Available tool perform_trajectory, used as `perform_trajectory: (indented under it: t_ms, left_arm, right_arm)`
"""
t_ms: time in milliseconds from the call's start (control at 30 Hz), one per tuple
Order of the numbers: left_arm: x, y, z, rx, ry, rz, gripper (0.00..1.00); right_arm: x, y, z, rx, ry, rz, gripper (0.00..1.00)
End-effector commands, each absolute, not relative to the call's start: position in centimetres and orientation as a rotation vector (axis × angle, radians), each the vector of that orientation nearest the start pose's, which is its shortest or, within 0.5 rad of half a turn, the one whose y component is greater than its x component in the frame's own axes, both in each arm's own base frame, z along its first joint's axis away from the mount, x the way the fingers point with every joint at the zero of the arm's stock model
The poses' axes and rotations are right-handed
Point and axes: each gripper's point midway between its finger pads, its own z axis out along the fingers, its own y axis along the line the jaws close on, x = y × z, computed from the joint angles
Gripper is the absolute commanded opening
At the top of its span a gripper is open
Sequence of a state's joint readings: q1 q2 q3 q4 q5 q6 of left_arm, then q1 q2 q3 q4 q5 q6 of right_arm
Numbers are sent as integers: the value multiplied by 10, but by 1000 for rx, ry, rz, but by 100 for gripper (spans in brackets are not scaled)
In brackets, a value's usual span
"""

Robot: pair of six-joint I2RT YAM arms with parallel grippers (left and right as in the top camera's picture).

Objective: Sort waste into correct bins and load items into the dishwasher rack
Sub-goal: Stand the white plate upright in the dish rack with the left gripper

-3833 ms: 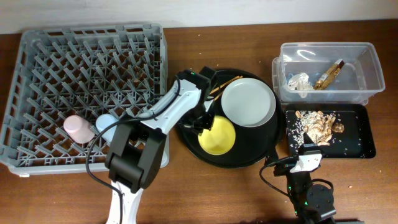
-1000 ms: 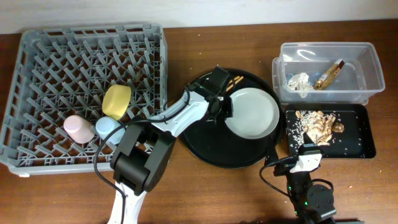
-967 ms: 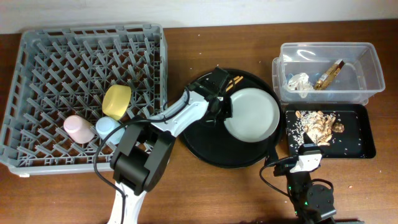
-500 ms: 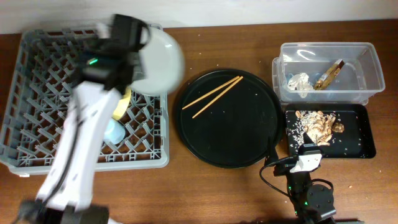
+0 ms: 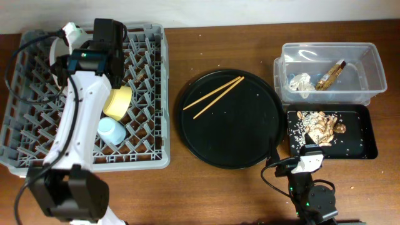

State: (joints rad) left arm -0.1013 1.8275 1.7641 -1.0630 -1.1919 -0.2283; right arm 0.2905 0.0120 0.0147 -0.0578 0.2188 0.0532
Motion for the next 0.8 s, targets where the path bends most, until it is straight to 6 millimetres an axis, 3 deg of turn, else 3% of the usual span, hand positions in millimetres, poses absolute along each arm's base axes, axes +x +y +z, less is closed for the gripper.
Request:
perform_trajectory:
  t_ms: [0, 167, 300, 367, 400, 500, 600, 700, 733, 767]
  left_arm:
    - [417, 125, 272, -450, 2101, 1556, 0]
    - [435, 125, 228, -372, 2142, 1662, 0]
    - [437, 121, 220, -340, 2154, 1678, 1]
    - [438, 106, 223, -297, 2167, 1644, 72]
    - [438, 96, 224, -275, 2190, 1594, 96]
    - [437, 49, 227, -203, 2312, 1288, 99]
    - [432, -18, 226, -102, 2478, 782, 99]
    - [421, -113, 219, 75, 2603, 155, 92]
    - [415, -146, 216, 148, 2627, -38, 82]
    - [408, -192, 206, 337, 2634, -245, 73]
  right_arm:
    - [243, 32, 161, -15, 1627, 88, 99]
    - [243, 32, 161, -15, 1627, 88, 98]
    - [243, 32, 161, -15, 1627, 88, 98]
    - [243, 33, 161, -15, 1627, 88, 98]
    - [243, 32, 161, -15, 1627, 88, 98]
    - [243, 33, 161, -15, 1627, 88, 99]
    - [243, 32, 161, -15, 1627, 88, 98]
    - [243, 32, 161, -15, 1627, 88, 98]
    - [243, 32, 161, -15, 1627, 88, 98]
    - [243, 33, 161, -15, 1627, 88, 99]
